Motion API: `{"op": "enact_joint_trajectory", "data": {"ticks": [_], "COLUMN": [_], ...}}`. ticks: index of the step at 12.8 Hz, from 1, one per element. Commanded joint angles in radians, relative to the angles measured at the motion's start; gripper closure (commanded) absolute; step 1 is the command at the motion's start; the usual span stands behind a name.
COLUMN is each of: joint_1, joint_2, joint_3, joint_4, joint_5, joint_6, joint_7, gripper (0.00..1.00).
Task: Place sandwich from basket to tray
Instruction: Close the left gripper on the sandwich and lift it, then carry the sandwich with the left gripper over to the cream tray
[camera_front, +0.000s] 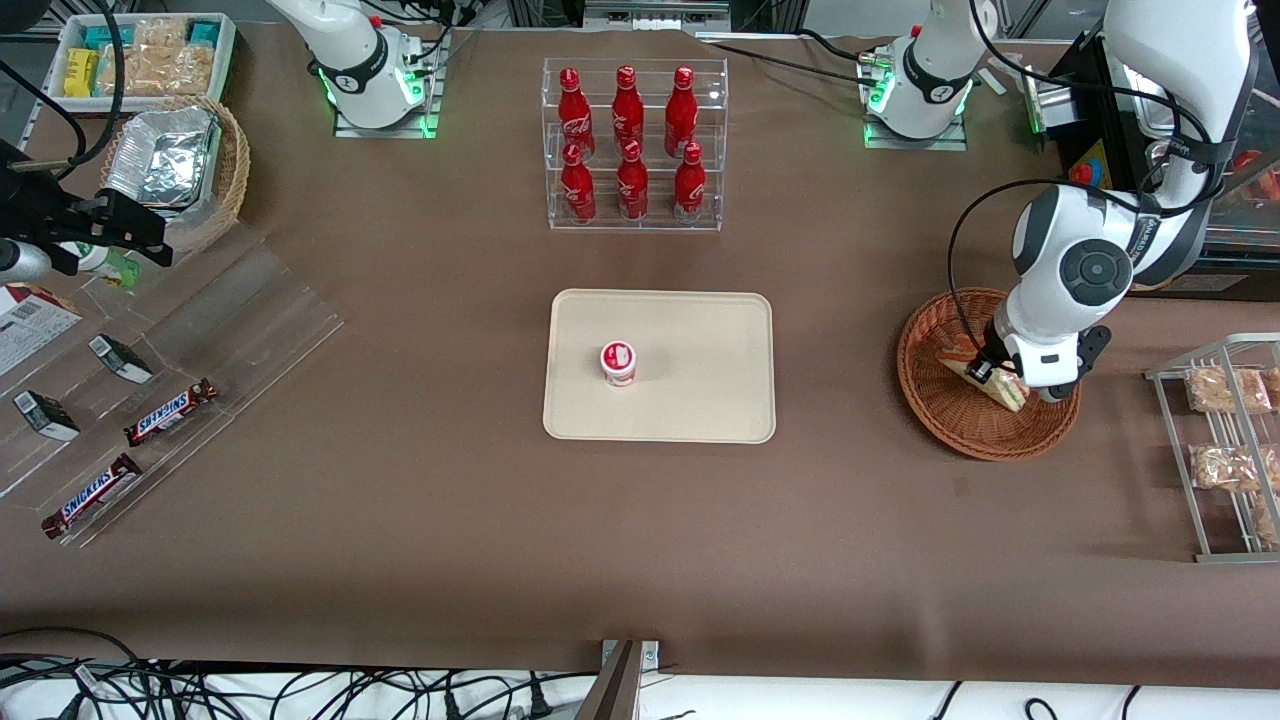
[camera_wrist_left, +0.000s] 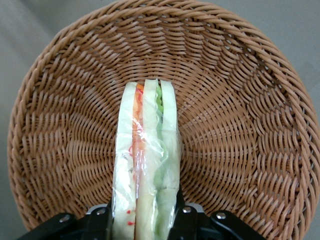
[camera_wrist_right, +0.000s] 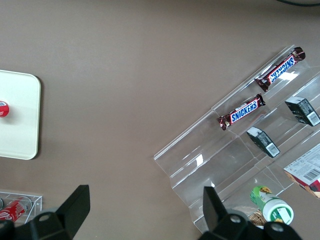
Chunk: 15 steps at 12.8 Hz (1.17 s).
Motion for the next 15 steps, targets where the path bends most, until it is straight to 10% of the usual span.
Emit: {"op": "enact_joint_trajectory", "data": {"ticks": [1,15], "joint_1": [0.003,-0.005], "joint_2": [-0.027,-0.002], "joint_3": [-0.026,-0.506], "joint_4": [0.066,0.41], "joint_5": [0.025,-0.107], "joint_6": [-0.114,-0.49], "joint_7": [0.045,0.278], "gripper": [0.6,0.6]}}
